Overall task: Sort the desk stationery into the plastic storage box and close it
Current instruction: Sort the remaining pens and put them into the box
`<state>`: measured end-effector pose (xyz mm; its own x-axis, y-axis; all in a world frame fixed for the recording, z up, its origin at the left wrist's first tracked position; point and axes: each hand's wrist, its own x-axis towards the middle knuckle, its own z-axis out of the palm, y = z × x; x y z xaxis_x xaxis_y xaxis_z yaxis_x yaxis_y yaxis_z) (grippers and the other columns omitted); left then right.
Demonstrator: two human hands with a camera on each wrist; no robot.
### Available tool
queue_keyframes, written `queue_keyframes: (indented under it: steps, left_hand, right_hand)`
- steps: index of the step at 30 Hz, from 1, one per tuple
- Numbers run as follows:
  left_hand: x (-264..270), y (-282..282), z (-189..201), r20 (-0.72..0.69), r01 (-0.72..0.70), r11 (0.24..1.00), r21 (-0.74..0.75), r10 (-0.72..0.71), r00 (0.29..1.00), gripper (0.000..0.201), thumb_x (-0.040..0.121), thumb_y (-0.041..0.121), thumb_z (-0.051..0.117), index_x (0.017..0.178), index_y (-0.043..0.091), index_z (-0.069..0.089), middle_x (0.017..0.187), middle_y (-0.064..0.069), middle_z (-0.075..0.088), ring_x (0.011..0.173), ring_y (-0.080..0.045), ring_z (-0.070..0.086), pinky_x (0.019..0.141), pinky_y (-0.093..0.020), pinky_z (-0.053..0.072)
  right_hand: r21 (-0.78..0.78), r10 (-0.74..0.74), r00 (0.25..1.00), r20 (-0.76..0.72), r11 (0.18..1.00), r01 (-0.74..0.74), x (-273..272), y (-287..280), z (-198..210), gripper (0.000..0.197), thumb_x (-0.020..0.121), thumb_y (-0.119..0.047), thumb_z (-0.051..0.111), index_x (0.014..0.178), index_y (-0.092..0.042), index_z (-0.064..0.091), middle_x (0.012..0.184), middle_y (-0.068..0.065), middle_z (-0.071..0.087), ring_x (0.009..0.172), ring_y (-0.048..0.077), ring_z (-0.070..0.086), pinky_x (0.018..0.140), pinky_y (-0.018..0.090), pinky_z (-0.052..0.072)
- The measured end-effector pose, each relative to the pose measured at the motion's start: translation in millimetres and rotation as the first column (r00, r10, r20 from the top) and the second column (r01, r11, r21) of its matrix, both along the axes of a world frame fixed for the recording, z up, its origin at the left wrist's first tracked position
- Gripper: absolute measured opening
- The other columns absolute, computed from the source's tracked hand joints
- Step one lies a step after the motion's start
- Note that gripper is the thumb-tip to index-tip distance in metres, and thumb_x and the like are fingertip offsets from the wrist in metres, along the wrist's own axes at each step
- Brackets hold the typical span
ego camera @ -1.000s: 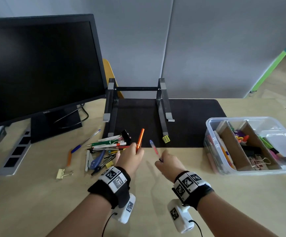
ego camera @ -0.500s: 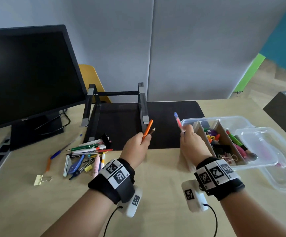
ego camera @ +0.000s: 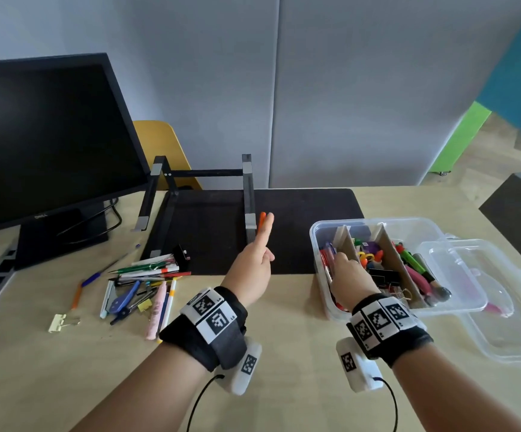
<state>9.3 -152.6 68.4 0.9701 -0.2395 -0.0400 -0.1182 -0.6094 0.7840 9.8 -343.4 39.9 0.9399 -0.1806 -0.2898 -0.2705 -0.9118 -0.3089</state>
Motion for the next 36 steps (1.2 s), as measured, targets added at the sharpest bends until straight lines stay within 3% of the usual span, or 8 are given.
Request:
queue_keyframes:
  steps: [3, 6, 11, 16, 21, 25, 31, 36]
  left_hand:
    - [3.6, -7.6, -1.4, 0.008, -0.01, 1.0, 0.003, 0.01, 1.0, 0.05, 0.1, 0.007, 0.029, 0.144, 0.029, 0.036, 0.104, 0.001, 0.048, 0.089, -0.009, 0.047, 0.083, -0.017, 0.035]
    - [5.4, -21.6, -1.7, -0.001, -0.016, 0.998, -0.058, 0.016, 1.0, 0.04, 0.101, 0.009, 0.032, 0.135, 0.019, 0.05, 0.111, -0.005, 0.048, 0.09, -0.018, 0.05, 0.079, -0.021, 0.039]
    - [9.0, -59.7, 8.9, -0.048, 0.025, 0.981, -0.193, -0.035, 0.998, 0.039, 0.098, 0.004, 0.036, 0.134, 0.012, 0.049, 0.101, -0.001, 0.042, 0.093, -0.021, 0.052, 0.089, -0.033, 0.05]
    - [12.9, -102.3, 9.8, -0.11, 0.122, 0.958, -0.259, -0.155, 0.982, 0.045, 0.099, 0.001, 0.035, 0.143, 0.008, 0.038, 0.105, -0.005, 0.04, 0.095, -0.014, 0.053, 0.096, -0.033, 0.049]
    - [11.8, -124.7, -8.1, -0.098, 0.182, 0.982, 0.042, -0.177, 0.979, 0.045, 0.099, 0.016, 0.038, 0.144, 0.013, 0.035, 0.11, -0.011, 0.049, 0.095, -0.023, 0.053, 0.086, -0.032, 0.042]
    - [4.8, -130.4, -25.7, 0.109, 0.083, 0.777, 0.624, -0.192, 0.975, 0.047, 0.097, 0.021, 0.037, 0.143, 0.018, 0.036, 0.125, -0.011, 0.052, 0.121, -0.03, 0.043, 0.105, -0.043, 0.026]
    - [0.6, -128.3, -37.7, 0.058, 0.105, 0.661, 0.743, -0.22, 0.974, 0.042, 0.091, 0.031, 0.05, 0.132, 0.028, 0.048, 0.156, -0.014, 0.014, 0.146, -0.03, -0.005, 0.113, -0.06, -0.011]
    - [1.2, -125.7, -33.9, 0.104, 0.018, 0.698, 0.716, -0.133, 0.986, 0.053, 0.09, 0.029, 0.053, 0.14, 0.036, 0.035, 0.158, -0.011, -0.013, 0.143, -0.038, -0.02, 0.112, -0.062, -0.011]
  right_hand:
    - [-0.035, 0.055, 0.997, 0.045, 0.998, -0.054, -1.5, -3.6, 3.9, 0.035, 0.09, 0.0, 0.045, 0.125, -0.004, 0.043, 0.12, 0.015, 0.056, 0.108, 0.027, 0.059, 0.087, 0.032, 0.05]
    - [-0.028, 0.086, 0.979, 0.184, 0.996, -0.082, -3.3, -17.4, 11.6, 0.03, 0.091, -0.003, 0.042, 0.119, -0.007, 0.051, 0.116, 0.012, 0.057, 0.105, 0.026, 0.058, 0.087, 0.032, 0.048]
    - [0.079, 0.035, 0.922, 0.386, 0.994, -0.071, -10.2, -54.1, 6.8, 0.022, 0.095, -0.021, 0.045, 0.104, -0.011, 0.062, 0.106, 0.008, 0.057, 0.1, 0.027, 0.054, 0.09, 0.036, 0.046]
    - [0.175, 0.007, 0.911, 0.412, 0.981, -0.087, -20.2, -74.0, -7.3, 0.022, 0.088, -0.012, 0.053, 0.107, -0.008, 0.063, 0.104, 0.006, 0.056, 0.094, 0.023, 0.055, 0.081, 0.033, 0.047]
    - [0.241, -0.009, 0.872, 0.49, 0.962, -0.125, -21.0, -77.8, -14.9, 0.02, 0.087, -0.011, 0.056, 0.106, -0.008, 0.063, 0.101, 0.004, 0.058, 0.081, 0.015, 0.051, 0.073, 0.022, 0.041]
    - [0.266, -0.005, 0.865, 0.501, 0.952, -0.149, -19.5, -80.7, -18.1, 0.019, 0.086, -0.01, 0.056, 0.103, -0.008, 0.063, 0.101, 0.004, 0.059, 0.082, 0.013, 0.05, 0.075, 0.022, 0.043]
    - [0.251, 0.049, 0.876, 0.48, 0.949, -0.19, -20.0, -80.3, -17.0, 0.019, 0.088, -0.01, 0.053, 0.105, -0.009, 0.062, 0.1, 0.001, 0.055, 0.084, 0.011, 0.046, 0.074, 0.018, 0.035]
    - [0.242, 0.075, 0.877, 0.474, 0.947, -0.211, -19.9, -80.3, -20.1, 0.016, 0.088, -0.012, 0.053, 0.102, -0.01, 0.061, 0.098, 0.001, 0.055, 0.086, 0.016, 0.052, 0.075, 0.022, 0.042]
